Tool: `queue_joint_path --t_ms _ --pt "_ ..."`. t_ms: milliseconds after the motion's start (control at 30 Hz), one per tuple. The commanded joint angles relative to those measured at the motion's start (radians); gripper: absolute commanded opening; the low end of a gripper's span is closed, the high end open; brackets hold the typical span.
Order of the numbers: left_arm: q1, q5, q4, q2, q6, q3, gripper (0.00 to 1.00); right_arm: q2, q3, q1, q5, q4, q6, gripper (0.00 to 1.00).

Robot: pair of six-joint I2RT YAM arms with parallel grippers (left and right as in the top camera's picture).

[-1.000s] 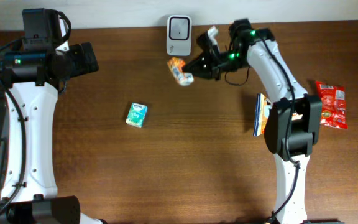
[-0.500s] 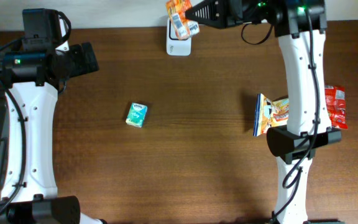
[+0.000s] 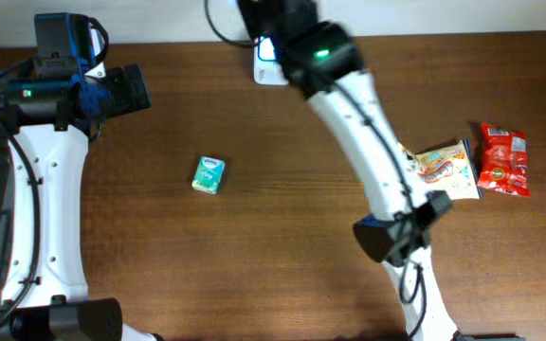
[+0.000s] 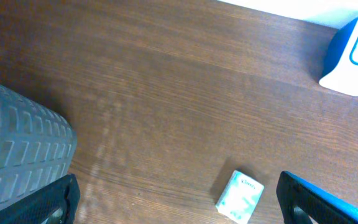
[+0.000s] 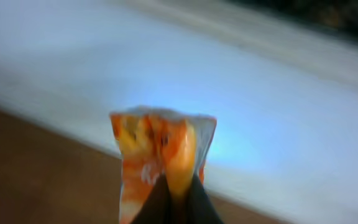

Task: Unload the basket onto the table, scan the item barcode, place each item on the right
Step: 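Hold the orange box in front of the scanner window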

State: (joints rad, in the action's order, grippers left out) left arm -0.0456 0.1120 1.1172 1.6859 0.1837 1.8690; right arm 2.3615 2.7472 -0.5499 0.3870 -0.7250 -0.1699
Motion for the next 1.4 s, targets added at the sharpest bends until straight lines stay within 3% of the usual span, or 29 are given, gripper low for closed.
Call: queue_joint_path --t_ms 0,167,367,1367 --pt "-0.001 0.000 0.000 0.002 -0.005 -0.004 0.99 0.082 -0.137 0.018 0.255 0.200 -0.312 0.04" --pt "-0.001 0.000 0.000 0.002 -0.005 -0.004 0.99 0.137 -0.383 0.048 0.251 0.598 -0.584 0.04" --pt "-0.001 0.000 0.000 0.002 -0.005 -0.004 0.99 0.166 -0.566 0.084 0.106 0.780 -0.724 0.04" --pt "-0.001 0.000 0.000 0.002 -0.005 -0.004 0.99 0.217 -0.603 0.110 -0.016 0.763 -0.743 0.04"
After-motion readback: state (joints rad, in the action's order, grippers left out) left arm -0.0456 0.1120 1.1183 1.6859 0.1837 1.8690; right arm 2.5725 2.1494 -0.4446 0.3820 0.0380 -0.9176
